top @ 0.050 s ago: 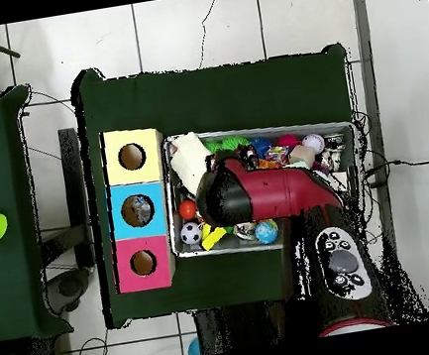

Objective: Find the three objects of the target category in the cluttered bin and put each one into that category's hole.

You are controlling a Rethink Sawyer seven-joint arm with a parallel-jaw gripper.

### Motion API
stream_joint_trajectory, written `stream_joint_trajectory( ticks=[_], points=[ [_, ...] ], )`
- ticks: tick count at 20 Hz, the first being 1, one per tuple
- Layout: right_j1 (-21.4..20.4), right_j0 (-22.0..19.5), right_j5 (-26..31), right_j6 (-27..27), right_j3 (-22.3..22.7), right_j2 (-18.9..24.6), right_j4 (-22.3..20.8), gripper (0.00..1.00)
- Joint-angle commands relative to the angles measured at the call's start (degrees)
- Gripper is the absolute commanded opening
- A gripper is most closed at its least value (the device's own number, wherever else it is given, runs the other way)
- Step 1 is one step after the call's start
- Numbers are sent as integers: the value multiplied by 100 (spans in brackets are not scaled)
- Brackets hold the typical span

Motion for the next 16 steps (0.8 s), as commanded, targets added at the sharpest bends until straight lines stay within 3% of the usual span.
stream_joint_trajectory(
  ticks=[1, 16],
  points=[
    [145, 37, -212, 1161, 482, 96, 168, 100],
    [219, 240, -336, 1445, 597, -34, 397, 100]
  ],
)
